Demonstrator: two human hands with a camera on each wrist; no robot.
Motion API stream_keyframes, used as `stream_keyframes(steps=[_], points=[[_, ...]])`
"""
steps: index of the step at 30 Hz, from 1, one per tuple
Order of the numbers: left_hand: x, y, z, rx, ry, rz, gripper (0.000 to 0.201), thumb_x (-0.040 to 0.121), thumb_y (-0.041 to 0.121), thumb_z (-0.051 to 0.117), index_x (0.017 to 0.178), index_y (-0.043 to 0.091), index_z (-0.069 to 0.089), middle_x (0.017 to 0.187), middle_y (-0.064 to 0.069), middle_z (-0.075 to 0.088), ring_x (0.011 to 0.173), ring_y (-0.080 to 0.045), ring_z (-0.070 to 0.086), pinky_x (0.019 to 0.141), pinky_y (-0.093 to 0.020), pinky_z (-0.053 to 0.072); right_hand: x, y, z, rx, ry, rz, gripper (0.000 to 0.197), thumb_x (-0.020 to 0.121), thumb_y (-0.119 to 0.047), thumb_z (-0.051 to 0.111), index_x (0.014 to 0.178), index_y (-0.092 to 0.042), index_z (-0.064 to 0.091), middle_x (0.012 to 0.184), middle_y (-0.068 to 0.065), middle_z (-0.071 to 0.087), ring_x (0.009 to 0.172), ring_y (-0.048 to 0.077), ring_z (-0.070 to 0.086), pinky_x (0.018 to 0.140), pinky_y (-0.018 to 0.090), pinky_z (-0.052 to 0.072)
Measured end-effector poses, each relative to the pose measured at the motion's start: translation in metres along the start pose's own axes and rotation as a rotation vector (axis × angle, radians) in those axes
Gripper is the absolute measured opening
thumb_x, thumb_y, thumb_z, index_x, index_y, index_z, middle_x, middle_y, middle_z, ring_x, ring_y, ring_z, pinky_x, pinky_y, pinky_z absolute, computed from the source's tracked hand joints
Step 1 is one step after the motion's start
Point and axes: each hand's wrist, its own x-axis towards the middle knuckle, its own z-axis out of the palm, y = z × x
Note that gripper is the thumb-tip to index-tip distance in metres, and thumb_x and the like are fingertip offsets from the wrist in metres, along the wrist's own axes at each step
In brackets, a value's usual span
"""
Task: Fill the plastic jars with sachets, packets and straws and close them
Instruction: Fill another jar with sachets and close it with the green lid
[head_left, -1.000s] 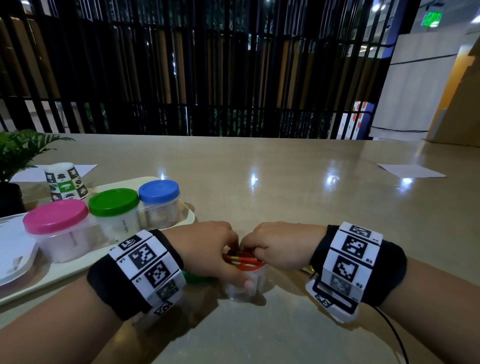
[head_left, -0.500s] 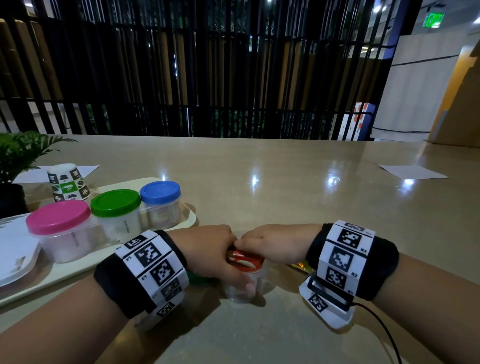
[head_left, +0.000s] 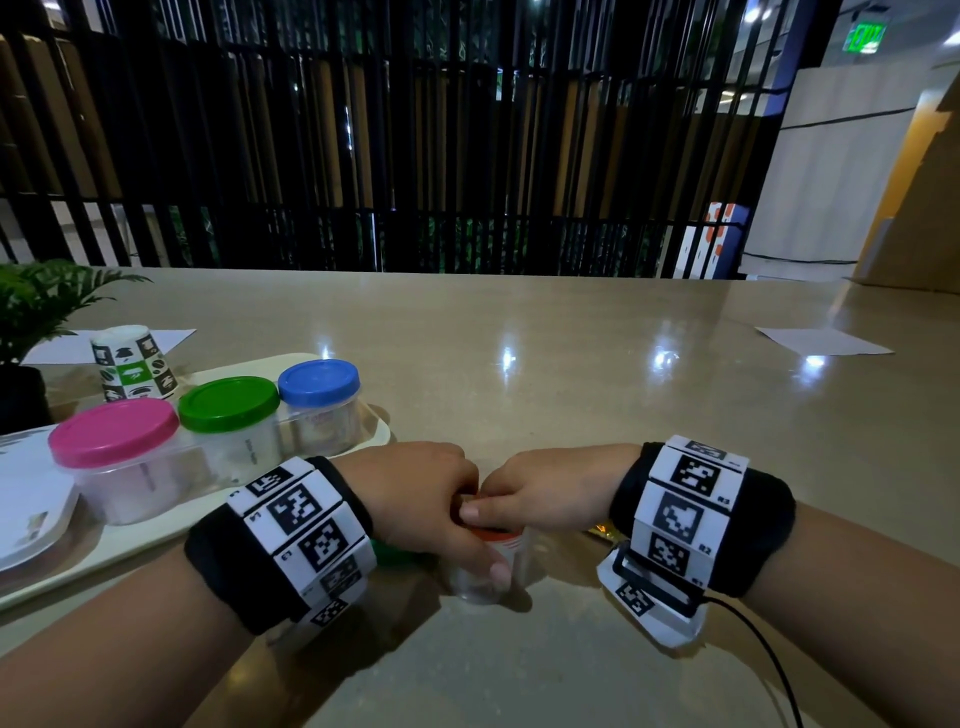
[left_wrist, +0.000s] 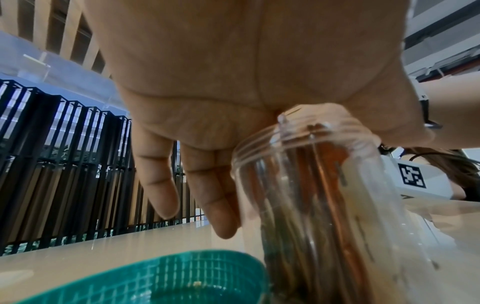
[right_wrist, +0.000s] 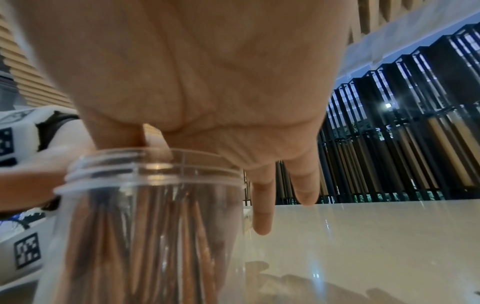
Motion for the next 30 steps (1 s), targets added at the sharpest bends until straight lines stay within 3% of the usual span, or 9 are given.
stream_keyframes(steps=[2, 4, 10, 17, 21, 24, 27, 30], points=[[-0.001, -0.001, 0.001, 0.009, 0.004, -0.016, 0.066, 0.069, 0.075, 0.063, 0.110, 0.024, 0.058, 0.103, 0.004, 0.054, 0.090, -0.012, 0.054, 0.087, -0.035, 0.051, 0.002, 0.001, 0.002, -0.074, 0.054, -0.016, 0.047, 0.101, -0.046, 0.033, 0.111, -0.011, 0.062, 0.085, -0.001, 0.059, 0.076, 0.012, 0.052, 0.066, 0.024, 0.036], [-0.002, -0.001, 0.001, 0.000, 0.010, -0.014, 0.064, 0.069, 0.074, 0.065, 0.110, 0.025, 0.058, 0.103, 0.004, 0.054, 0.091, -0.012, 0.054, 0.088, -0.035, 0.050, 0.004, 0.001, 0.004, -0.130, 0.110, -0.021, 0.040, 0.100, -0.043, 0.037, 0.106, -0.013, 0.062, 0.076, -0.005, 0.053, 0.069, 0.011, 0.049, 0.063, 0.025, 0.036], [-0.003, 0.001, -0.001, -0.035, 0.027, 0.008, 0.069, 0.068, 0.072, 0.068, 0.119, 0.027, 0.058, 0.107, 0.005, 0.061, 0.096, -0.011, 0.059, 0.090, -0.034, 0.051, 0.007, 0.001, 0.003, -0.228, 0.193, -0.002, 0.029, 0.095, -0.034, 0.052, 0.107, -0.011, 0.062, 0.085, 0.001, 0.058, 0.075, 0.018, 0.054, 0.058, 0.025, 0.039], [-0.002, 0.003, 0.002, -0.018, 0.026, 0.003, 0.065, 0.070, 0.071, 0.067, 0.113, 0.022, 0.058, 0.105, 0.002, 0.061, 0.093, -0.015, 0.060, 0.087, -0.037, 0.052, 0.002, 0.003, -0.005, -0.116, 0.155, 0.016, 0.041, 0.096, -0.046, 0.046, 0.102, -0.011, 0.065, 0.086, 0.005, 0.064, 0.072, 0.015, 0.054, 0.065, 0.029, 0.043], [-0.002, 0.004, 0.003, -0.022, -0.001, -0.009, 0.069, 0.072, 0.071, 0.065, 0.121, 0.024, 0.053, 0.111, 0.003, 0.054, 0.097, -0.014, 0.056, 0.091, -0.035, 0.050, 0.001, 0.002, -0.004, -0.187, 0.176, 0.008, 0.027, 0.095, -0.040, 0.053, 0.097, -0.016, 0.065, 0.075, -0.006, 0.059, 0.067, 0.010, 0.053, 0.059, 0.023, 0.041], [-0.002, 0.004, 0.002, -0.036, 0.006, 0.005, 0.071, 0.071, 0.071, 0.066, 0.124, 0.026, 0.050, 0.111, 0.006, 0.057, 0.098, -0.011, 0.057, 0.092, -0.035, 0.050, 0.004, 0.003, 0.001, -0.249, 0.231, 0.003, 0.026, 0.092, -0.036, 0.058, 0.099, -0.012, 0.066, 0.078, -0.002, 0.064, 0.069, 0.014, 0.058, 0.059, 0.024, 0.043], [0.000, 0.006, 0.001, -0.055, 0.014, 0.024, 0.069, 0.071, 0.069, 0.068, 0.123, 0.027, 0.052, 0.110, 0.007, 0.061, 0.096, -0.010, 0.059, 0.091, -0.035, 0.052, 0.006, 0.003, 0.002, -0.278, 0.265, -0.005, 0.019, 0.090, -0.035, 0.061, 0.083, -0.017, 0.060, 0.064, -0.006, 0.055, 0.057, 0.010, 0.051, 0.051, 0.022, 0.035], [0.001, 0.007, 0.003, -0.032, -0.010, 0.009, 0.071, 0.069, 0.072, 0.067, 0.122, 0.028, 0.053, 0.109, 0.006, 0.057, 0.096, -0.011, 0.057, 0.091, -0.036, 0.051, 0.005, 0.004, 0.002, -0.270, 0.254, -0.014, 0.020, 0.089, -0.036, 0.061, 0.079, -0.019, 0.059, 0.061, -0.007, 0.053, 0.055, 0.010, 0.048, 0.051, 0.022, 0.035]])
